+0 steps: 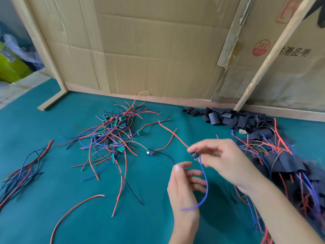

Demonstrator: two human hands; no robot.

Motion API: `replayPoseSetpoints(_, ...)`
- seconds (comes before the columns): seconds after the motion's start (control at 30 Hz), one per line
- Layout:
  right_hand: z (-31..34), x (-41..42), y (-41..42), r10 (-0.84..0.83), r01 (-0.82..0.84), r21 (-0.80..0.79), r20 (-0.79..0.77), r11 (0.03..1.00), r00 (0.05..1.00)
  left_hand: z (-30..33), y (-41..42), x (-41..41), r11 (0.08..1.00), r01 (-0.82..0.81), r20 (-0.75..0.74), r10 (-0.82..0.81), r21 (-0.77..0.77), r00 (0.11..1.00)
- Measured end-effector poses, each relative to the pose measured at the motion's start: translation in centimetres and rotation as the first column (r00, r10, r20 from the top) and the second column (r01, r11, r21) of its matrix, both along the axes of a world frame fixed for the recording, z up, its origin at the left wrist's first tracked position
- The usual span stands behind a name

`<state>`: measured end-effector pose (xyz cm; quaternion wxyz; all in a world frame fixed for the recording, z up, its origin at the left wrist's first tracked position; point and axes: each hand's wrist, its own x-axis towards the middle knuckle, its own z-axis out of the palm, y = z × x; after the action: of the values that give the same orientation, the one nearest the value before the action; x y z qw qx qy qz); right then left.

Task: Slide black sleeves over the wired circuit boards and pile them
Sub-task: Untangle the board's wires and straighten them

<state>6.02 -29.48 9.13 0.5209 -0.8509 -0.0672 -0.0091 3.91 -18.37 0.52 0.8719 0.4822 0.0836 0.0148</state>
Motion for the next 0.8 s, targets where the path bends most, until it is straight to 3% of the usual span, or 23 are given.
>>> replayPoseSetpoints(0.03,-0.4,-1.2,-0.2,0.026,-0.027,-0.037,-0.032,0.999,0.999,-0.1,0.0,0.1,1.000,-0.003,-0.003,0.003,-0.024,1.000)
replayPoseSetpoints(0.1,-1.2,-2.7,-0.3,0.117,-0.132,-0.107,-0.138,0.985,0.984,-0.3,0.0,-0.1,0.995,-0.014,0.064,0.008,0.094,0.998)
replayPoseSetpoints(0.2,-0.5,-2.3,-1.3,0.239,-0.274,-0.104,-0.265,0.956,0.934,-0.5,-0.3,-0.5,0.974,-0.008,0.122,-0.020,0.225,0.992)
replayPoseSetpoints(0.27,0.7,-0.8,-2.8,0.227,-0.265,-0.085,-0.307,0.961,0.924,-0.6,-0.4,-0.4,0.972,0.008,0.091,-0.030,0.236,0.995)
replayPoseSetpoints(0.37,1.2,3.9,-5.2,-0.101,0.069,-0.183,-0.176,0.981,0.979,-0.5,-0.7,-0.2,0.968,0.008,0.061,-0.025,0.250,0.998)
replayPoseSetpoints(0.43,0.6,8.2,-6.5,-0.377,0.344,-0.303,-0.054,0.889,0.925,-0.4,-0.9,-0.4,0.960,0.015,0.056,-0.032,0.279,0.998)
replayPoseSetpoints(0.47,0.3,10.2,-7.0,-0.441,0.396,-0.340,-0.064,0.853,0.895,-0.4,-1.0,-0.5,0.959,0.017,0.053,-0.033,0.283,0.998)
replayPoseSetpoints(0.57,-1.6,14.7,-7.8,-0.455,0.337,-0.472,-0.158,0.814,0.877,-0.6,-0.8,-0.5,0.953,0.013,0.050,-0.029,0.301,0.998)
replayPoseSetpoints(0.63,-3.1,16.0,-8.1,-0.472,0.291,-0.608,-0.158,0.739,0.867,-0.5,-0.8,-0.5,0.948,0.006,0.061,-0.027,0.317,0.998)
replayPoseSetpoints(0.8,-5.5,16.9,-8.4,-0.595,0.374,-0.695,-0.097,0.614,0.798,-0.5,-0.7,-0.4,0.943,-0.004,0.073,-0.021,0.332,0.997)
